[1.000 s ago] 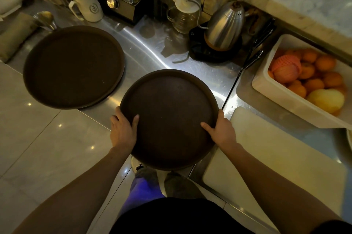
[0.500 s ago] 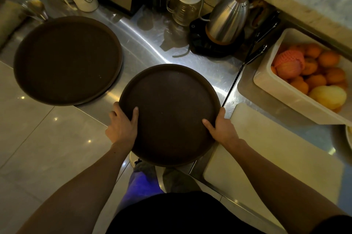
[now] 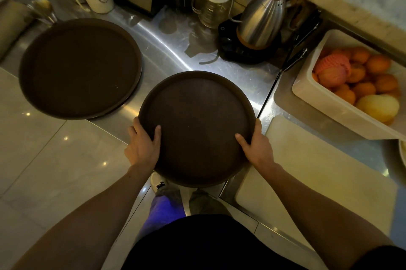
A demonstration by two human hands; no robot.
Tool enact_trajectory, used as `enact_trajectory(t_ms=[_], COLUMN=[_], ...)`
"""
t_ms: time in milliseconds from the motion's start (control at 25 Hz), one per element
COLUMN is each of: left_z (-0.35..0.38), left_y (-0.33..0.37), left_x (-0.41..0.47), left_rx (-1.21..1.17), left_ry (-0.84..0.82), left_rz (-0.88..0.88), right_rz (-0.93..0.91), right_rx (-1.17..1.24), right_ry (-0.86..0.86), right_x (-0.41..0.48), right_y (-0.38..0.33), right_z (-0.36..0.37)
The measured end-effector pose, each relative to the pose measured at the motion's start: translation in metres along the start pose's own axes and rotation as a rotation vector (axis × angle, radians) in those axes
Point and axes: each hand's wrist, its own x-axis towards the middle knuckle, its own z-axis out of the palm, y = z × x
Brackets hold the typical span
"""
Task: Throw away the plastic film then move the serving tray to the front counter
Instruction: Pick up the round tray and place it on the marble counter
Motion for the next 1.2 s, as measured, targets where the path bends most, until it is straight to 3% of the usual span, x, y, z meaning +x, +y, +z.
enact_trajectory(t_ms=[440, 680, 1200], left_z=[-0.046, -0.082, -0.175], left_y=[-0.012, -0.034, -0.170], left_x=[-0.007, -0.010, 0.064], left_rx=[-0.085, -0.151, -0.262], left_ry=[0.107, 0.219, 0.282], left_rz=[-0.011, -0.105, -0.143], right_rz=[-0.174, -0.300, -0.395], right_rx=[0.188, 0.191, 0.163], right_ry=[0.072, 0.018, -0.022], right_x=[-0.005, 0.001, -0.017], right_y=[-0.032, -0.076, -0.235], right_z=[-0.015, -0.011, 0.090])
